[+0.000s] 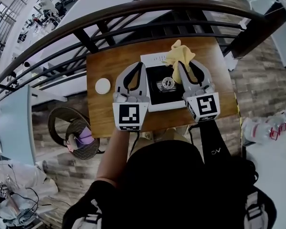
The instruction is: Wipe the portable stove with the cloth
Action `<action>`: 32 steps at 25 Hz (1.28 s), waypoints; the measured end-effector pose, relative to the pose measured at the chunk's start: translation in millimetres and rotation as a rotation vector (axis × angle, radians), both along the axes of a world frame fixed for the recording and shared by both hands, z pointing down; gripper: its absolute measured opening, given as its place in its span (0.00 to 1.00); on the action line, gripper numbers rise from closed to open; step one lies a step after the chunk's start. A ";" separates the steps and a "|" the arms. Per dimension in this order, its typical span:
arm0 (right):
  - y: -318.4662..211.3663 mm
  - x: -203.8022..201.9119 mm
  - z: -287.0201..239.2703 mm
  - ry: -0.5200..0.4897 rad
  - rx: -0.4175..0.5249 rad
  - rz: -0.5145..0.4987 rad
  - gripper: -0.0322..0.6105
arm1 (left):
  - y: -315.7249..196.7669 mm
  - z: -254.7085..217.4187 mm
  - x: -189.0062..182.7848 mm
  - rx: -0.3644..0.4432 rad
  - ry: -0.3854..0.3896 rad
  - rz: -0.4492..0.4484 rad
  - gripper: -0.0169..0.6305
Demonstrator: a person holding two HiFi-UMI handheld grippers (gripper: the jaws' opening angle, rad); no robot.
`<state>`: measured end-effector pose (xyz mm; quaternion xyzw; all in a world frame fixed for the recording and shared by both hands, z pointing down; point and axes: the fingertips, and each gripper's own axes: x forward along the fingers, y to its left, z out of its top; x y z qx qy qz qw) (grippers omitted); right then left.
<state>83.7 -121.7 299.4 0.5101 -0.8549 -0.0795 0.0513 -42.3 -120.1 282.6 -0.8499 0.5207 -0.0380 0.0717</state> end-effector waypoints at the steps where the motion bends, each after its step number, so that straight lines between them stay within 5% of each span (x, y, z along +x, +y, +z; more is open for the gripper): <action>1: 0.2 0.7 -1.4 -0.003 0.003 0.003 0.17 | -0.6 -1.5 -0.9 0.002 -0.002 0.000 0.04; 18: -4.7 -7.9 -1.4 -0.003 -0.028 -0.023 0.17 | -14.1 -19.6 -4.6 0.056 0.001 0.010 0.04; 32: -10.9 -6.6 11.8 -0.030 -0.049 0.003 0.16 | -21.6 -7.7 -16.6 0.013 0.000 -0.034 0.04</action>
